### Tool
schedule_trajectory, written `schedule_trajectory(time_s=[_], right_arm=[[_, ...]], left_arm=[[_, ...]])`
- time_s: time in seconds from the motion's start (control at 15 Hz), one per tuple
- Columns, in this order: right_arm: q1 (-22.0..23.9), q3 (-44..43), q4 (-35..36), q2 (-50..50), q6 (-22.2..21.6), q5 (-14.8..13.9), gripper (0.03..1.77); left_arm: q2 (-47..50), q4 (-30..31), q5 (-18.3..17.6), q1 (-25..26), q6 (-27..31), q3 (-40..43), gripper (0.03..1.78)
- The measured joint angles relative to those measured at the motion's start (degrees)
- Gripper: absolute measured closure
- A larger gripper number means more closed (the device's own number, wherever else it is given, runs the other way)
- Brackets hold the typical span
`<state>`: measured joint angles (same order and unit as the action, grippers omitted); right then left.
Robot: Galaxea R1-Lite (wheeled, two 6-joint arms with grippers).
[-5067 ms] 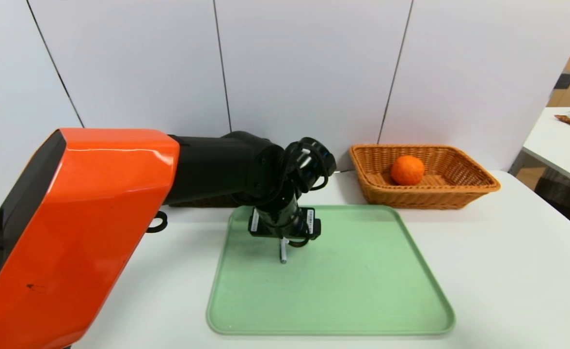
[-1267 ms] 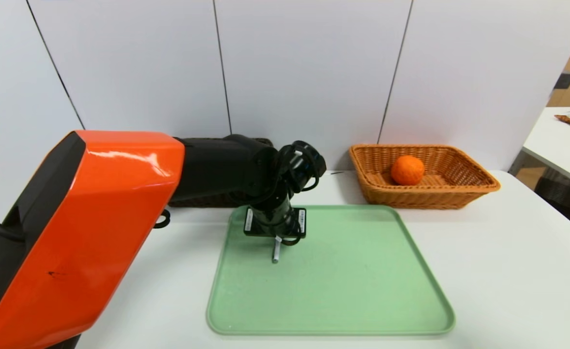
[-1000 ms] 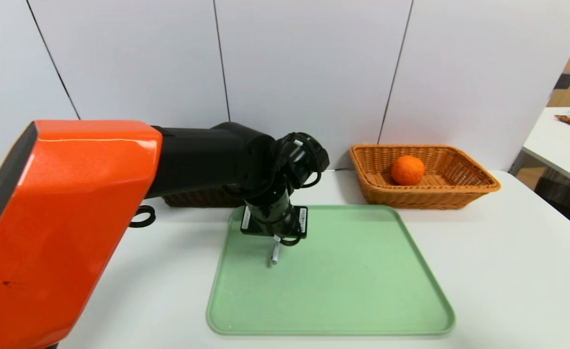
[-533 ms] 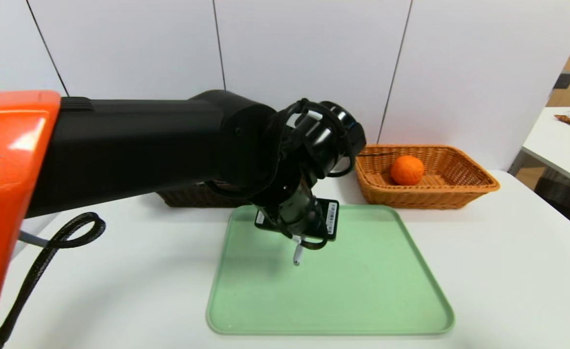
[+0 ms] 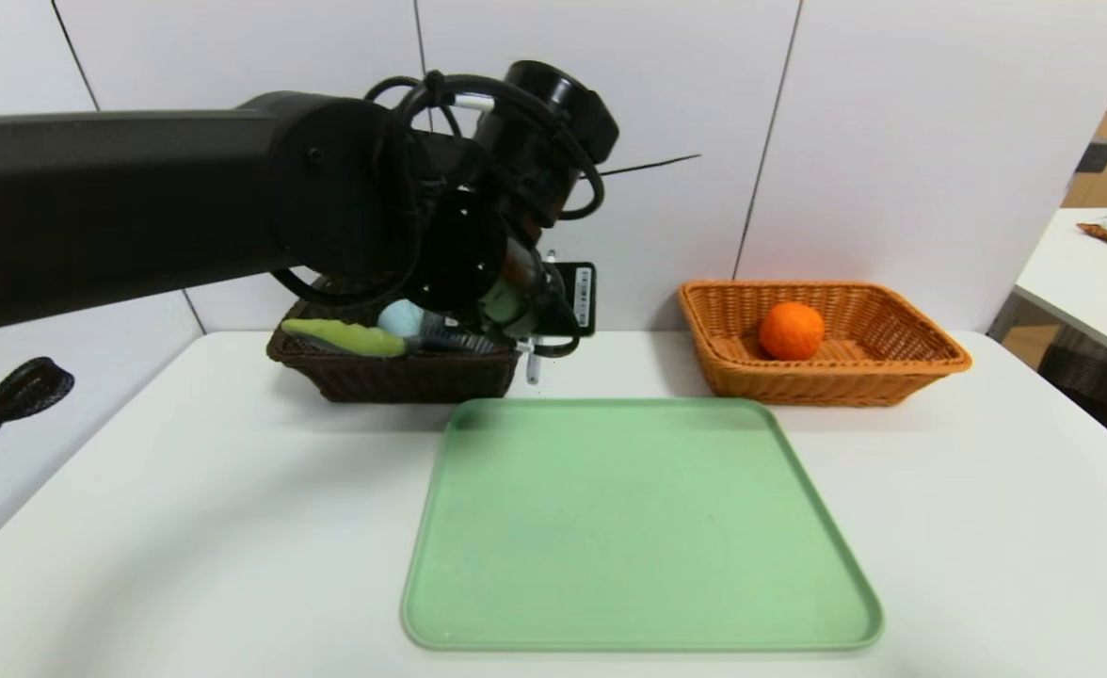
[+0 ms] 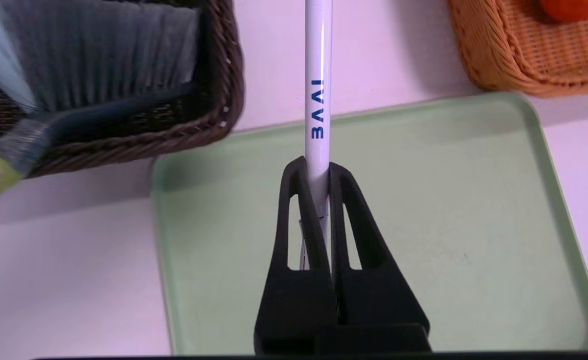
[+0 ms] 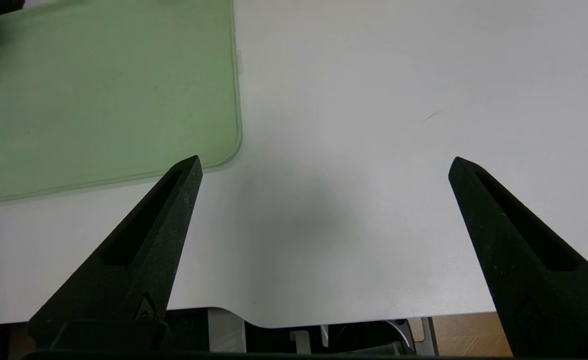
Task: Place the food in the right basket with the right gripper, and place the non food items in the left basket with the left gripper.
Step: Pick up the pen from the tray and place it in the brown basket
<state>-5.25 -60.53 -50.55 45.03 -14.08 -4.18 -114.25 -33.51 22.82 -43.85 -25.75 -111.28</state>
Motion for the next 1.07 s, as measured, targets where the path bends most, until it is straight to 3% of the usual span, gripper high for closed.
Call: schedule_trajectory(time_s=[0.53, 1.07], right_arm=[[0.0, -0.3, 0.2, 0.3, 0.1, -0.6, 0.10], [0.1, -0.5, 0.2, 0.1, -0.4, -2.1, 0.10]], left_arm=[[-0.7, 7.4, -1.0, 18.5, 5.4, 0.0, 1.75], [-4.8, 9.2, -2.8, 27.8, 4.9, 0.0, 1.75]])
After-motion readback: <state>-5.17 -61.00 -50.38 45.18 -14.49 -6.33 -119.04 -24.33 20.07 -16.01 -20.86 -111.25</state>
